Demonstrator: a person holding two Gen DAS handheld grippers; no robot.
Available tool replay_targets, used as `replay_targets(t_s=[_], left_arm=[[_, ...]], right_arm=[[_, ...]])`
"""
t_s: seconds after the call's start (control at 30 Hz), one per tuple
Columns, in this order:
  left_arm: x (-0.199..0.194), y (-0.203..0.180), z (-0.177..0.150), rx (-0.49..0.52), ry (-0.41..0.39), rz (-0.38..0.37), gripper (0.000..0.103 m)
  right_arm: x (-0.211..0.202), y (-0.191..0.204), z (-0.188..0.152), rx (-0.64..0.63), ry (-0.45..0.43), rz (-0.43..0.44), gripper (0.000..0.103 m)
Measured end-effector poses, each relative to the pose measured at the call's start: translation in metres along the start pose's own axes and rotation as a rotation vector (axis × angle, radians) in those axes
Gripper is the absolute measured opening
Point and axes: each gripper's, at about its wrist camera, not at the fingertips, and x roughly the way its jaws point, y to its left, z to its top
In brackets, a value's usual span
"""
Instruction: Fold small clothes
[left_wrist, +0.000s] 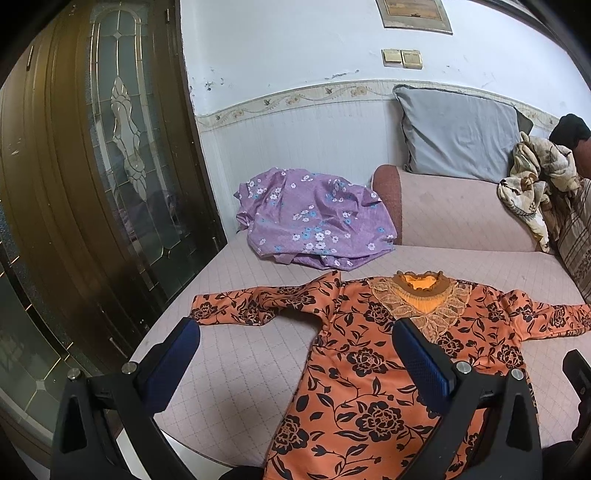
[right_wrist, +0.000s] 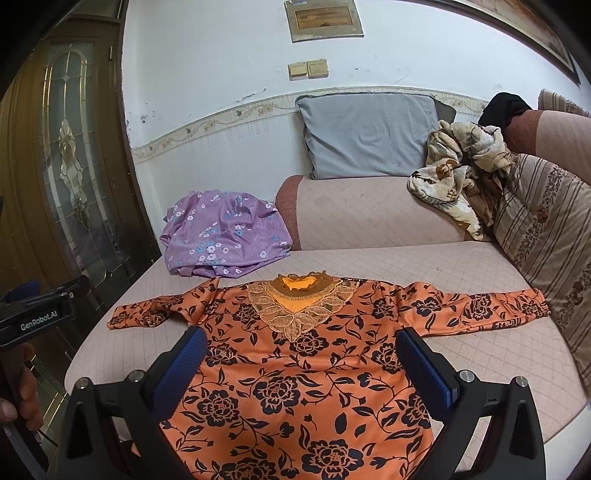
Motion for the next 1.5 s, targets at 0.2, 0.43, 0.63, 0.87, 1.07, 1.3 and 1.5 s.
replay_targets(t_s=[0.2,0.43,0.63,0.87,1.07,1.3,1.5], left_arm=[[0.005,-0.004,0.000,0.011,0.011,0.002,0.103],[0.010,-0.005,0.000,0.011,0.025,0.001,0.103],[0.015,-0.007,-0.002,0.013,0.040,-0.003,0.103],[0.019,-0.010,-0.002,0.018,0.048,-0.004,0.103],[0.018,-0.011,0.000,0.014,0.041,-0.012,0.103],[0.016,-0.013,-0.004,0.018,0.045,-0.018,0.103],[0.079,-0.037,-0.038,0.035,0.248,-0.116,0.103]], right_arm=[[0.007,-0.002,-0.002,0.006,0.011,0.004,0.103],[0.013,-0.003,-0.003,0.015,0.019,0.009,0.103],[0.014,-0.003,-0.005,0.011,0.028,0.006,0.103],[0.020,-0.006,-0.006,0.027,0.038,0.005,0.103],[0.017,-0.007,-0.004,0.030,0.038,-0.004,0.103],[0.009,-0.013,-0.003,0.036,0.027,-0.017,0.103],[0.043,-0.052,-0.013,0.098,0.072,-0.051,0.103]])
